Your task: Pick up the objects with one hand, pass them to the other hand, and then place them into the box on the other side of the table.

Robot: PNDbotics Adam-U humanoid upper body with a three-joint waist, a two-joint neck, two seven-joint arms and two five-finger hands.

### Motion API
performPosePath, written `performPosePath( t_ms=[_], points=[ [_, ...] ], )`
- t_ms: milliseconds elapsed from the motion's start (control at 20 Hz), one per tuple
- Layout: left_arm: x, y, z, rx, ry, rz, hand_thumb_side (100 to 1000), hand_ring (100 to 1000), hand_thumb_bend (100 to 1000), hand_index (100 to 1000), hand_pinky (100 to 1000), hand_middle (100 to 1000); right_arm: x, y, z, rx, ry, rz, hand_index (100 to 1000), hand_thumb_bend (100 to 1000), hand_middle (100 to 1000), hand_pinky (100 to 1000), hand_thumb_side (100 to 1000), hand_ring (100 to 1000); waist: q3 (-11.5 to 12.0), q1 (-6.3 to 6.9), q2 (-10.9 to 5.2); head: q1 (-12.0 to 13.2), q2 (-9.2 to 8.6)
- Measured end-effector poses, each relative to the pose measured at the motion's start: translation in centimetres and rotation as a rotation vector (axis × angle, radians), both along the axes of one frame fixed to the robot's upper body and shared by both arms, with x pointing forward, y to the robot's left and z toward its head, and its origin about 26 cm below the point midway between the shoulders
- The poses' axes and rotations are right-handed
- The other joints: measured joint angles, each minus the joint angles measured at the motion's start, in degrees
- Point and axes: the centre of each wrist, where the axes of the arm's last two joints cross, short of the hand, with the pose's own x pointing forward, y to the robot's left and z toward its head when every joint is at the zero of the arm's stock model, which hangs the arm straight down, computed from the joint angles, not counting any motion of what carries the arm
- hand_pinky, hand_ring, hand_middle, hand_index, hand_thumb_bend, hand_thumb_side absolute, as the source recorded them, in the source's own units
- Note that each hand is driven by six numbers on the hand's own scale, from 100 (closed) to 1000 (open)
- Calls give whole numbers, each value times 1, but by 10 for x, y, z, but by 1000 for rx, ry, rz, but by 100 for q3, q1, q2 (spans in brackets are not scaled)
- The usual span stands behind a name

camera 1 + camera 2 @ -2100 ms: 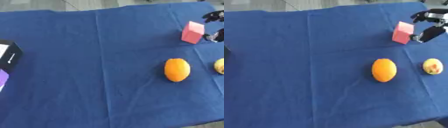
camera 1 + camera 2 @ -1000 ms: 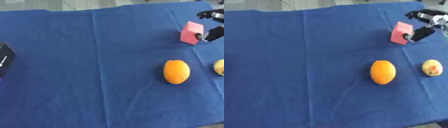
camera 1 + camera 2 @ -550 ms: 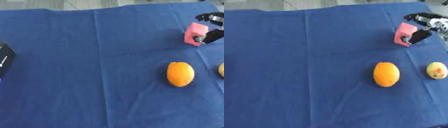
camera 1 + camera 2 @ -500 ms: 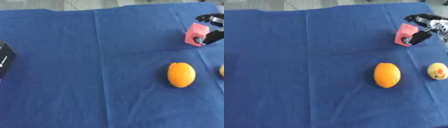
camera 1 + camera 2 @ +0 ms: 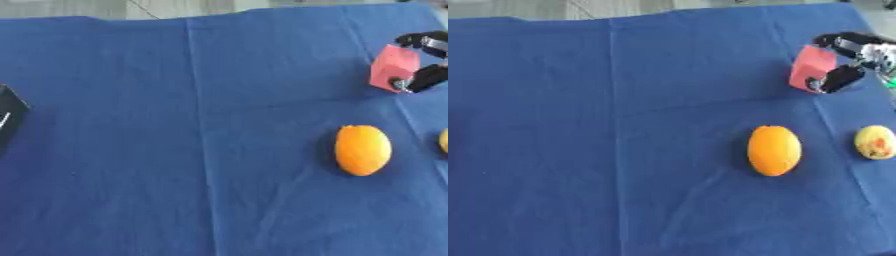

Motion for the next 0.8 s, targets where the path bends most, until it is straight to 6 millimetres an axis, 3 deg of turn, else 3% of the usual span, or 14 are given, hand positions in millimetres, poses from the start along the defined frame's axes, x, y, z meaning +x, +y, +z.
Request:
performPosePath(
  t_ms=[600, 800],
  points=[
    [0, 0, 0, -3, 1, 0, 908, 739, 315, 896, 769, 760, 1, -6, -3, -3, 8, -31, 988, 243, 905, 984, 183, 971, -7, 34, 70, -20, -6],
    [0, 0, 0, -3, 1, 0, 908, 739, 314, 895, 769, 760, 1, -6, -4, -5, -8, -40, 952, 148, 847, 972, 173, 935, -8, 39, 81, -22, -7]
  ],
)
